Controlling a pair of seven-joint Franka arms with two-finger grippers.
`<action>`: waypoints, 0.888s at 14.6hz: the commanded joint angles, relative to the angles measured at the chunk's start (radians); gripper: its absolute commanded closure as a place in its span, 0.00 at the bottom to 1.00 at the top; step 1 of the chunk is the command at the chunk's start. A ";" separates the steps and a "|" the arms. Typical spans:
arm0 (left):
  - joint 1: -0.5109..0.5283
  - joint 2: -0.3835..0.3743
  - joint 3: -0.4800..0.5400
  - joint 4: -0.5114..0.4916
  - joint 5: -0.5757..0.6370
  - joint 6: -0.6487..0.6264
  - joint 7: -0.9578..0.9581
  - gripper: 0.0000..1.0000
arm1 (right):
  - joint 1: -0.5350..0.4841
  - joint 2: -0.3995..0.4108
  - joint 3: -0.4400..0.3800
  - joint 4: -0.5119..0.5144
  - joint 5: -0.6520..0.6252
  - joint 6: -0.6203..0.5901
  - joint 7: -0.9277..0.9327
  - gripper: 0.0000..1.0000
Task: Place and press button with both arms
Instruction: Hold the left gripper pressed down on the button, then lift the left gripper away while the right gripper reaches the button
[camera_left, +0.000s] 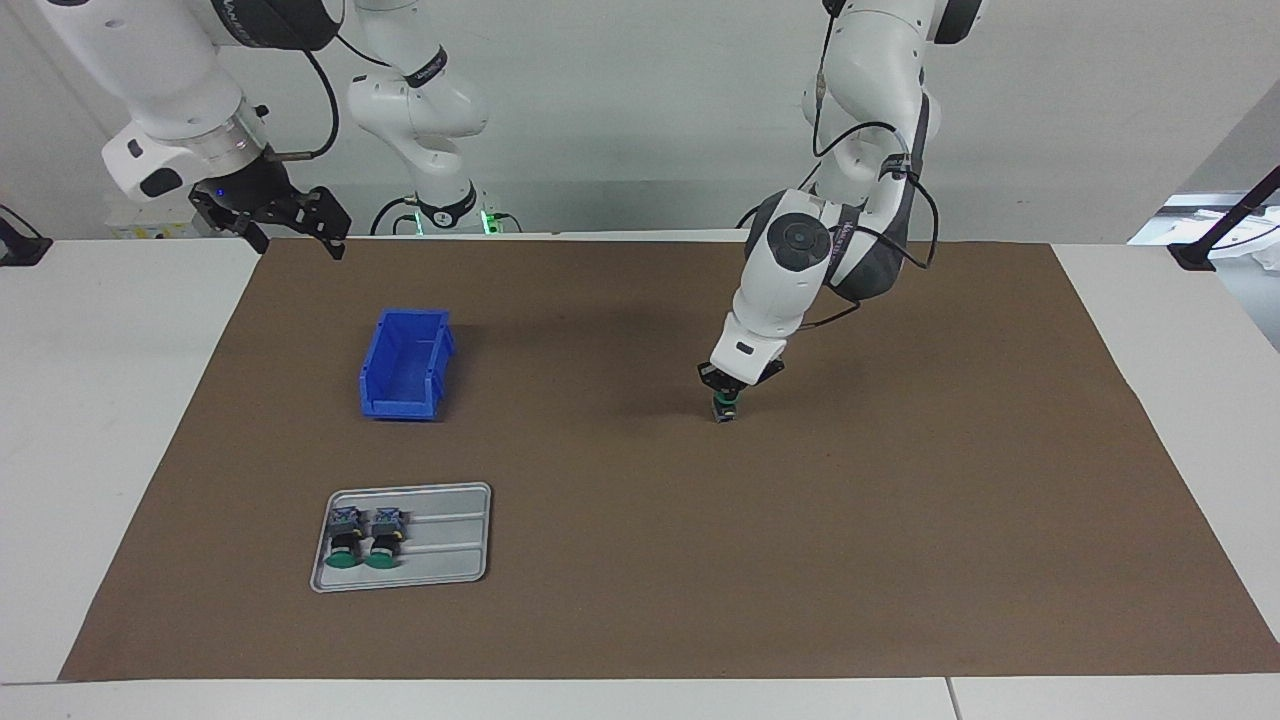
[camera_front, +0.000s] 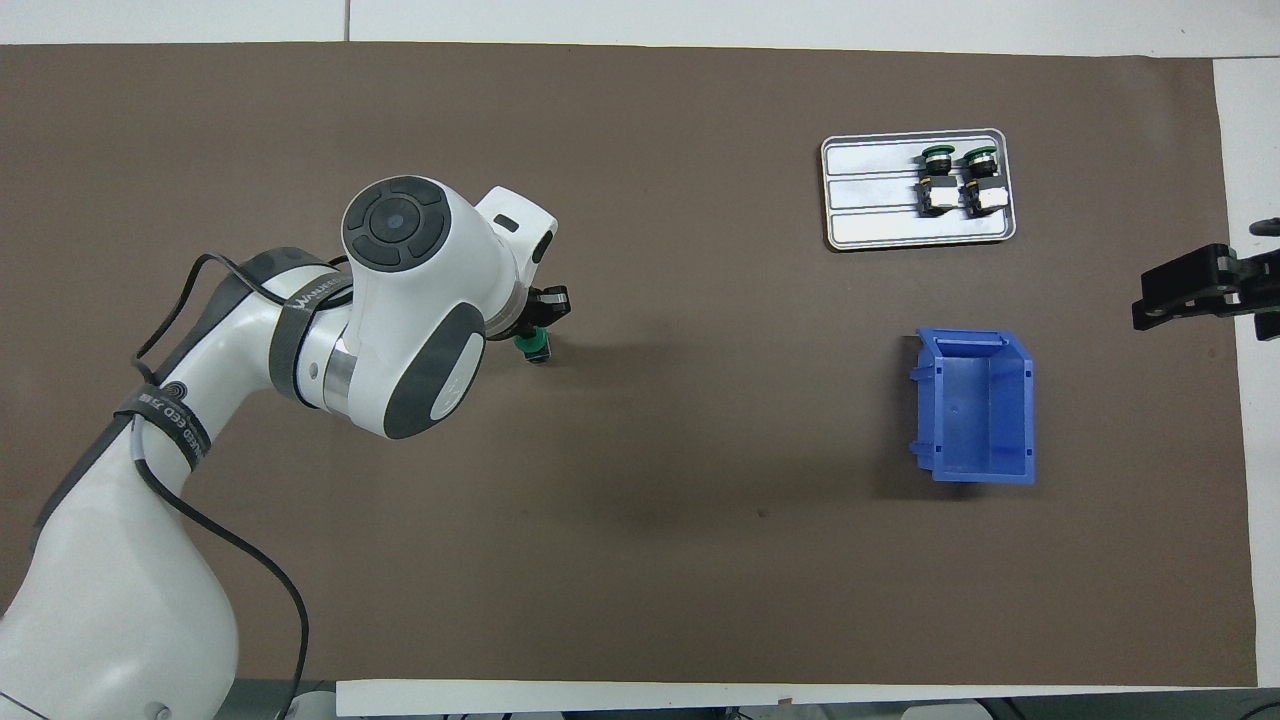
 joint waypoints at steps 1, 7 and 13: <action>0.009 -0.031 0.013 0.028 -0.004 -0.064 -0.001 0.87 | -0.009 -0.009 0.002 -0.014 0.020 0.006 -0.025 0.01; 0.081 -0.086 0.015 0.055 -0.004 -0.121 -0.001 0.30 | -0.009 -0.009 0.002 -0.014 0.020 0.006 -0.025 0.01; 0.184 -0.161 0.031 0.050 0.031 -0.232 0.107 0.00 | -0.004 -0.009 0.010 -0.008 0.020 -0.033 -0.028 0.01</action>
